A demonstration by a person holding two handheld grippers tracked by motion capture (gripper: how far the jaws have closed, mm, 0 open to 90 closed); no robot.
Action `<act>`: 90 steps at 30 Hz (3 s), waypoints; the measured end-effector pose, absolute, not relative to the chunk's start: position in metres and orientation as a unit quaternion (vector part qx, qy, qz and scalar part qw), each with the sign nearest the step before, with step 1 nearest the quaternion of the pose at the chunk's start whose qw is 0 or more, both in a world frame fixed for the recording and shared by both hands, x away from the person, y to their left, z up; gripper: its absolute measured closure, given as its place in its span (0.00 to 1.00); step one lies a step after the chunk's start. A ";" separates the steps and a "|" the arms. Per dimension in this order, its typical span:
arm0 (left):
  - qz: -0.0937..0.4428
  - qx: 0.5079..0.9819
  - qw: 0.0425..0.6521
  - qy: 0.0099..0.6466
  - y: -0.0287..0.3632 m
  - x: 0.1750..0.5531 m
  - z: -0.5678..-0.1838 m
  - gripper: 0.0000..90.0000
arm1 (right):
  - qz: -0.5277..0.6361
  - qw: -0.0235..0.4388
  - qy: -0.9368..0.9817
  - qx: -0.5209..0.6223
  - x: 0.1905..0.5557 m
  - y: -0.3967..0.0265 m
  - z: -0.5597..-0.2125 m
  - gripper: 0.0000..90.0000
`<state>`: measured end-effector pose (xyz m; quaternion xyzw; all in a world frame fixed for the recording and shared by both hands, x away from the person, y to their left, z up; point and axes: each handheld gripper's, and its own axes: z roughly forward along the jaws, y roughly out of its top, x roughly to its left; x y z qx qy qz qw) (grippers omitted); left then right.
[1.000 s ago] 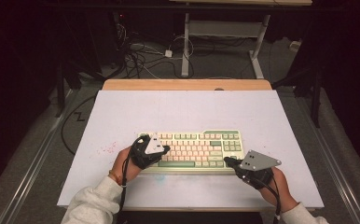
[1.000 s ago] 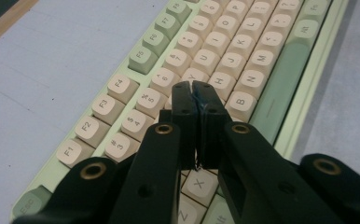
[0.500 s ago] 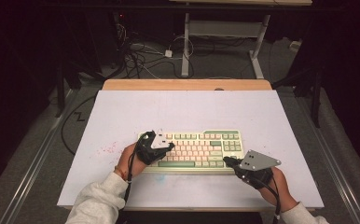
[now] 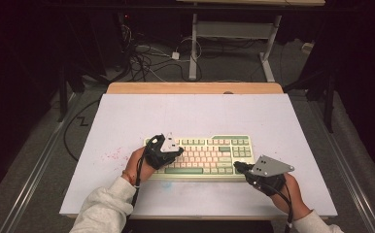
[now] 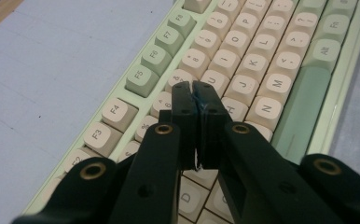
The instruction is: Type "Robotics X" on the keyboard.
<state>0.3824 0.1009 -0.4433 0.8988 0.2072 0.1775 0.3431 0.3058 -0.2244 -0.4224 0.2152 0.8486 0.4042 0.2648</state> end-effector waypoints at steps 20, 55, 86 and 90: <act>0.176 0.909 0.316 0.206 0.097 0.389 -0.449 0.96 | 0.403 0.259 0.851 0.214 0.306 -0.224 -0.424 0.98; 0.177 0.914 0.306 0.200 0.096 0.389 -0.451 0.96 | 0.404 0.251 0.852 0.220 0.308 -0.226 -0.424 0.97; 0.228 0.891 0.350 0.178 0.104 0.369 -0.432 0.70 | 0.406 0.255 0.850 0.217 0.307 -0.226 -0.423 0.96; 0.231 0.889 0.356 0.174 0.105 0.367 -0.431 0.50 | 0.405 0.256 0.851 0.215 0.308 -0.226 -0.423 0.95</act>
